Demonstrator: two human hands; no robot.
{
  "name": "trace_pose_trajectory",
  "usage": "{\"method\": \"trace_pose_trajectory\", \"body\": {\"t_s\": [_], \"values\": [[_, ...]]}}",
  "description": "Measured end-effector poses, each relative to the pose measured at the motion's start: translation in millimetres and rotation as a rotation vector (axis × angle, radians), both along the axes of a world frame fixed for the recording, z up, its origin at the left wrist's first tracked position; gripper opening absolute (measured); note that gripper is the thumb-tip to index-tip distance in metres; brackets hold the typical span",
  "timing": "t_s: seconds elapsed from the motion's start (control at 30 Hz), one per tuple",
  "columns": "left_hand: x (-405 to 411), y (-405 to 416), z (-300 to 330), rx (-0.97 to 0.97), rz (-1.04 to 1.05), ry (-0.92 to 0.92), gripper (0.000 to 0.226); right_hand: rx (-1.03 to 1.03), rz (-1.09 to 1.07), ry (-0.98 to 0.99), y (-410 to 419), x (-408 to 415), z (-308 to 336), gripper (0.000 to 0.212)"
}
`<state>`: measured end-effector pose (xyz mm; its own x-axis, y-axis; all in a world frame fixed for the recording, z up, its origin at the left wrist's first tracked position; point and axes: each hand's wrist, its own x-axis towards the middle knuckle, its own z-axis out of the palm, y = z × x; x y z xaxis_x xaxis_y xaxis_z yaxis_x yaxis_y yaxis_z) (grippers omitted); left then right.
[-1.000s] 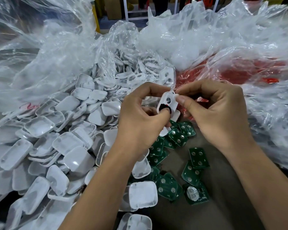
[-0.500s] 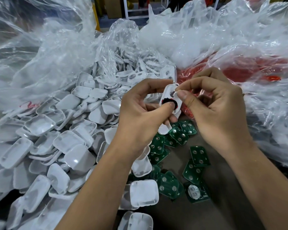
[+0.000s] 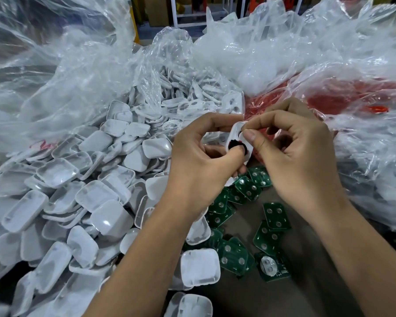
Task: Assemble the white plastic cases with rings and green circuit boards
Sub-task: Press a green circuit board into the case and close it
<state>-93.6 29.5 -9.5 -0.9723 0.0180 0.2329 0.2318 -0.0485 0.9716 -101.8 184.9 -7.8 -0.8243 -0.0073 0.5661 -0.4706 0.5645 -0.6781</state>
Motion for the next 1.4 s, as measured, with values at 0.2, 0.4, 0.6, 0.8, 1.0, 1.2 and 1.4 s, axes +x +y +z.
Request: {"method": "trace_pose_trajectory", "body": {"t_s": [0.2, 0.4, 0.6, 0.8, 1.0, 1.2, 1.4], "values": [[-0.4, 2.4, -1.2, 0.025, 0.001, -0.017, 0.033, 0.032, -0.031, 0.022, -1.7, 0.9, -1.3, 0.003], [-0.9, 2.2, -1.9, 0.067, -0.013, -0.022, 0.033, 0.017, -0.019, 0.052, -2.5, 1.1, -1.0, 0.004], [-1.0, 2.2, -2.7, 0.065, -0.017, -0.016, 0.035, -0.061, 0.013, 0.012, -2.0, -0.8, -3.4, 0.006], [-0.9, 1.4, -2.9, 0.057, -0.03, -0.021, 0.038, -0.17, 0.021, -0.044, 0.4, -0.7, -3.2, 0.021], [-1.6, 2.4, -3.6, 0.046, -0.033, -0.043, 0.037, -0.33, 0.107, -0.216, 4.6, -3.7, -3.8, 0.013], [0.0, 6.3, -5.8, 0.066, -0.012, -0.074, 0.033, -0.455, 0.116, -0.342, 4.1, -6.1, -7.9, 0.01], [1.7, 9.2, -6.1, 0.072, -0.011, -0.087, 0.03, -0.528, 0.134, -0.388, 1.3, -5.5, -7.3, 0.012]]}}
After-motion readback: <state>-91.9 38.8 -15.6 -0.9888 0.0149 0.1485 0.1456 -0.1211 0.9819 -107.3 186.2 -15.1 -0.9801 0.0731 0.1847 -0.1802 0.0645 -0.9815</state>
